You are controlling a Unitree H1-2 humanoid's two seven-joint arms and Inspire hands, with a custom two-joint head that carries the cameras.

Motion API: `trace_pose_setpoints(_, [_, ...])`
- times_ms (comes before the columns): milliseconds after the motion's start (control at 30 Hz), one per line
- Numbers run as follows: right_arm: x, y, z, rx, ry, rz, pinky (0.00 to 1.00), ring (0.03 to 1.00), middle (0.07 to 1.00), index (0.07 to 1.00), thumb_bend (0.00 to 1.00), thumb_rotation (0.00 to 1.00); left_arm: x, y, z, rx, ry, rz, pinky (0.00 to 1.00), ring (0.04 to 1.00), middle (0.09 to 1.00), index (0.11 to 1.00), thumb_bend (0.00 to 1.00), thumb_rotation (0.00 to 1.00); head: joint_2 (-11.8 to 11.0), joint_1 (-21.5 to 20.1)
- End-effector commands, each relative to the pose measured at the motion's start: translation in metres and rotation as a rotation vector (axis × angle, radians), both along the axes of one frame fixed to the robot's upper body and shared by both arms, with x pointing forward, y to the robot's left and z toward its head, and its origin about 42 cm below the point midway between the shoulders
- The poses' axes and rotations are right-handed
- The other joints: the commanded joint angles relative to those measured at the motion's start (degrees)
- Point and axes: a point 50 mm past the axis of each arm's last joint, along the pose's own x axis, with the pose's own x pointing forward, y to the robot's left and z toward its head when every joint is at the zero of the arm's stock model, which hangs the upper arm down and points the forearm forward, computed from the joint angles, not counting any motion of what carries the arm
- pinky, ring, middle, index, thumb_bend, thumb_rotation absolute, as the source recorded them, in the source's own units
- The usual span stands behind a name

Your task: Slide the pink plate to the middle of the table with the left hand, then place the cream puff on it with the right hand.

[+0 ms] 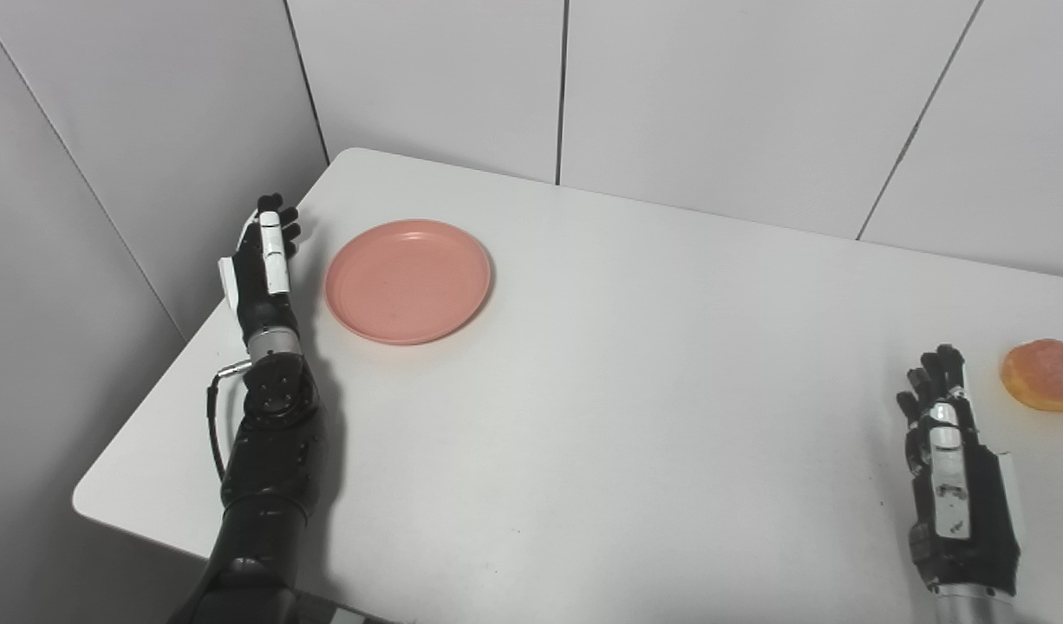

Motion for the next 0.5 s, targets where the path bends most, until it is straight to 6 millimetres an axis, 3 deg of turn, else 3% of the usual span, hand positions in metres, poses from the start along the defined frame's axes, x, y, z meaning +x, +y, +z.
trace_pose_setpoints(0, [-0.003, -0.001, -0.001, 0.002, -0.038, 0.000, 1.00, 1.000, 1.000, 1.000, 0.61, 0.92, 0.006, 0.005, 0.026, 0.032, -0.047, -0.043, 0.87, 0.816, 0.802, 0.808, 0.60, 1.00, 0.05, 0.03])
trace_pose_setpoints(300, [-0.004, -0.001, 0.000, 0.006, -0.034, -0.004, 1.00, 1.000, 1.000, 1.000, 0.61, 0.90, 0.004, -0.015, 0.031, 0.013, 0.011, -0.171, 0.82, 0.813, 0.806, 0.810, 0.67, 1.00, 0.29, 0.12])
trace_pose_setpoints(467, [-0.001, -0.002, 0.000, 0.004, -0.045, -0.010, 1.00, 1.000, 1.000, 1.000, 0.60, 0.90, 0.007, -0.030, 0.033, -0.047, 0.022, -0.207, 0.83, 0.807, 0.796, 0.790, 0.66, 1.00, 0.45, 0.04])
